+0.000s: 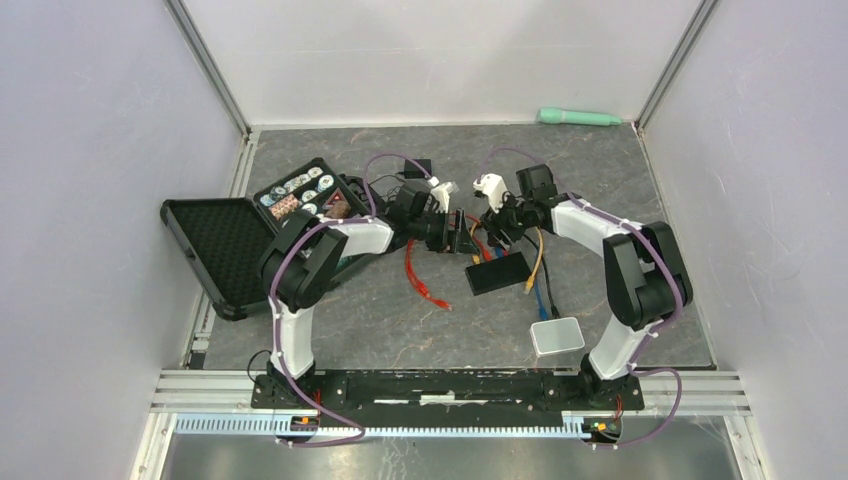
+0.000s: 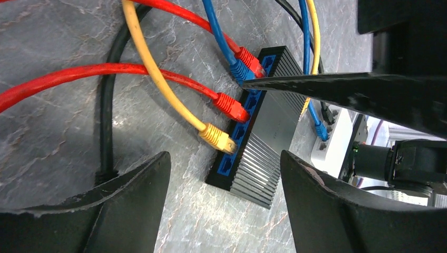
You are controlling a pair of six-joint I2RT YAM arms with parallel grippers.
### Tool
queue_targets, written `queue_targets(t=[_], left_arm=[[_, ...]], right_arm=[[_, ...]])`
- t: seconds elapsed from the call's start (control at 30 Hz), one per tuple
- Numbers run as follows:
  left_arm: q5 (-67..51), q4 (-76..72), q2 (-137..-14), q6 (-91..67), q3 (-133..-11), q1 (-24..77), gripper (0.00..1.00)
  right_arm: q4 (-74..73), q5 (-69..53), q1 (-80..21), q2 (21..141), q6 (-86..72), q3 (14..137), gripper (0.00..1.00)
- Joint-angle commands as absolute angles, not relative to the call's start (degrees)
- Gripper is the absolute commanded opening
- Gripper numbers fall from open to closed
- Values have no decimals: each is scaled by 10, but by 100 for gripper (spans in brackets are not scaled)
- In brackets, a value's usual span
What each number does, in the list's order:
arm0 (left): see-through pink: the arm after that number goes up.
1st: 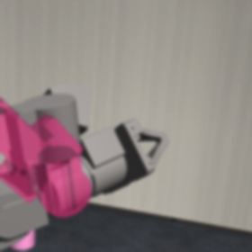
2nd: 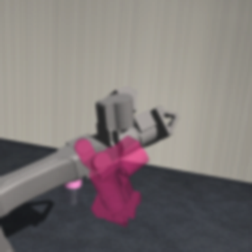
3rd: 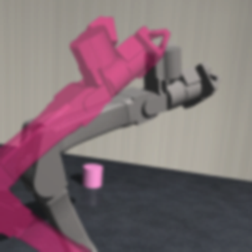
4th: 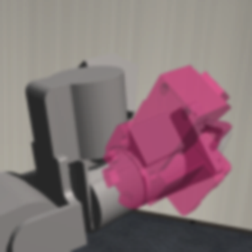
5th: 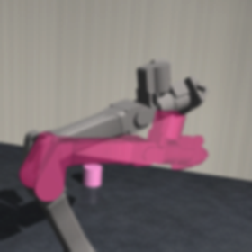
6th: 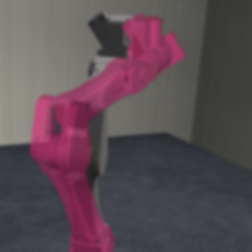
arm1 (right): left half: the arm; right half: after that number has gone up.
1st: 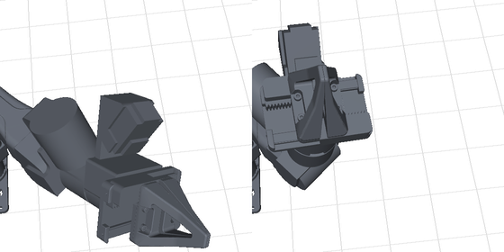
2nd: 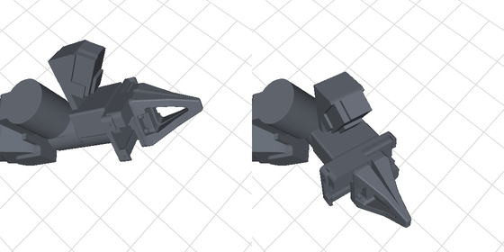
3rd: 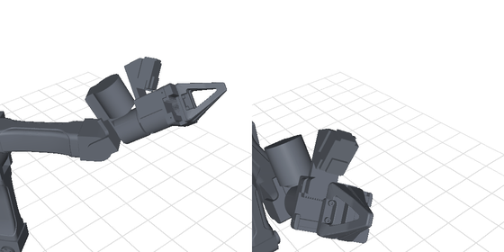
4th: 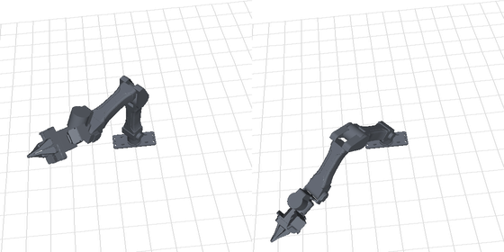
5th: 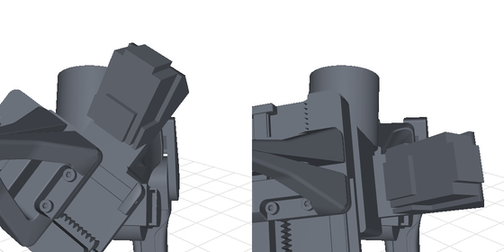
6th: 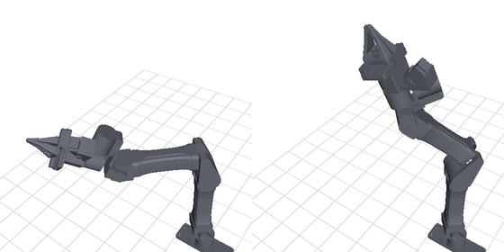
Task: Pull the plug from the switch port
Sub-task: Move the connector to the center of the board.
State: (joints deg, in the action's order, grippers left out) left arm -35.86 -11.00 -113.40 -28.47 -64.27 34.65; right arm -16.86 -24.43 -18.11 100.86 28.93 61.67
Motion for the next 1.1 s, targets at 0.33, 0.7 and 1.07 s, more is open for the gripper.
queue_targets(t=[0.33,0.7,1.07], left_arm=[[-371,-186,-1196,-336,-665,364,74],[-413,-215,-1190,-374,-631,361,70],[-418,-192,-1163,-352,-608,361,68]], right_arm=[[-170,-299,-119,879,331,551,68],[-201,-335,-119,769,393,432,68],[-215,-252,-141,773,418,399,61]])
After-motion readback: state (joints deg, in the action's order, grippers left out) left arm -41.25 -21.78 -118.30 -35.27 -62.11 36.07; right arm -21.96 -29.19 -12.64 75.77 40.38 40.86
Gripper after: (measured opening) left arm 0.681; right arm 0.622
